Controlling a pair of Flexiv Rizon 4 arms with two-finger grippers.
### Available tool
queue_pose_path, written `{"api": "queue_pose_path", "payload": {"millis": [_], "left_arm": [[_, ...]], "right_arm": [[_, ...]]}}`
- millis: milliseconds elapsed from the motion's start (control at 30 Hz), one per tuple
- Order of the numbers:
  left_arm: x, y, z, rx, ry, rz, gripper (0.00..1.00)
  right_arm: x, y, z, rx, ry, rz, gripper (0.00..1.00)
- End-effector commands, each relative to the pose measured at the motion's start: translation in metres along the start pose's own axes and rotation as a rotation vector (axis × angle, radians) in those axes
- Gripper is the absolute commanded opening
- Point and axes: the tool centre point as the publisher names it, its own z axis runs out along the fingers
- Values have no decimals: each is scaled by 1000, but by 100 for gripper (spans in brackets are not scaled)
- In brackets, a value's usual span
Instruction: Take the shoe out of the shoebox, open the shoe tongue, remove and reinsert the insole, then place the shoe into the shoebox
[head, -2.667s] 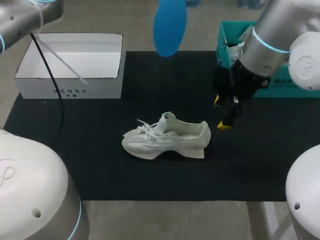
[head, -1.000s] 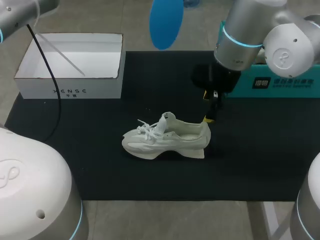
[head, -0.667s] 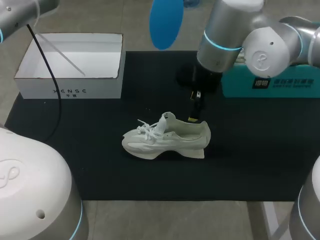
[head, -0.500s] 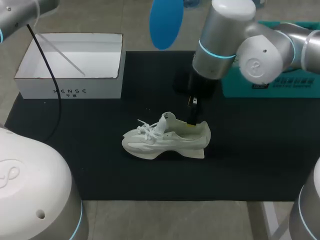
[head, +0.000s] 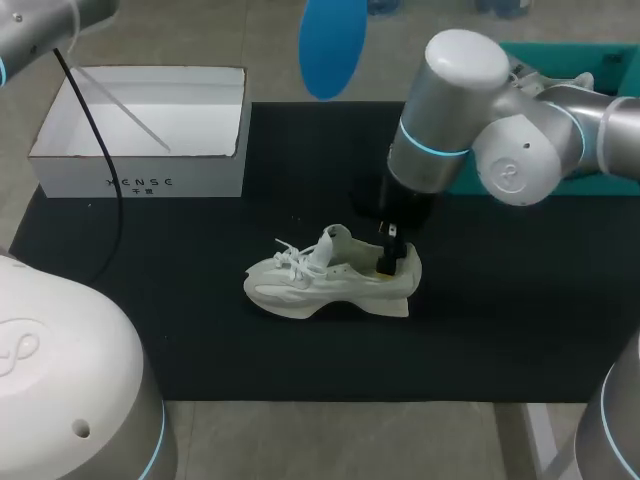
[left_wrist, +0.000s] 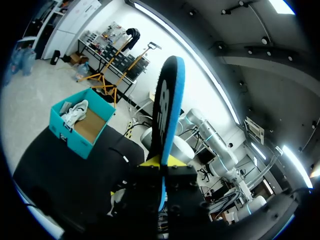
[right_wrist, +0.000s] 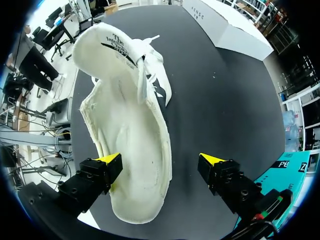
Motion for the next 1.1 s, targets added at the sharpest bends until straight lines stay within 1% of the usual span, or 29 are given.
{"api": "queue_pose_path", "payload": {"millis": [33,67,100,133,167,300,467,767,867,933,1100], "left_arm": [[0,0,-1,-2,0,0,0],[0,0,-1,-2,0,0,0],[0,0,-1,-2,0,0,0],[0,0,-1,-2,0,0,0],[0,0,-1,-2,0,0,0],[0,0,-1,-2,0,0,0],[0,0,-1,-2,0,0,0],[0,0,-1,-2,0,0,0],[0,0,-1,-2,0,0,0],[0,0,-1,-2,0,0,0],[0,0,-1,-2,0,0,0]], "right_arm": [[-6,7,11,16,12,-8,100],[-7,7,12,18,17,-12,100],[-8,9,14,21,23,-18,96],[-7,11,16,25,27,-23,38],[-7,12,19,25,36,-33,0],[-8,9,27,31,48,-41,0],[-7,6,29,34,54,-41,0],[-7,7,30,29,54,-53,0],[-7,5,16,27,43,-54,0],[-7,5,0,28,24,-47,0],[-11,-5,-49,40,-28,-31,0]]}}
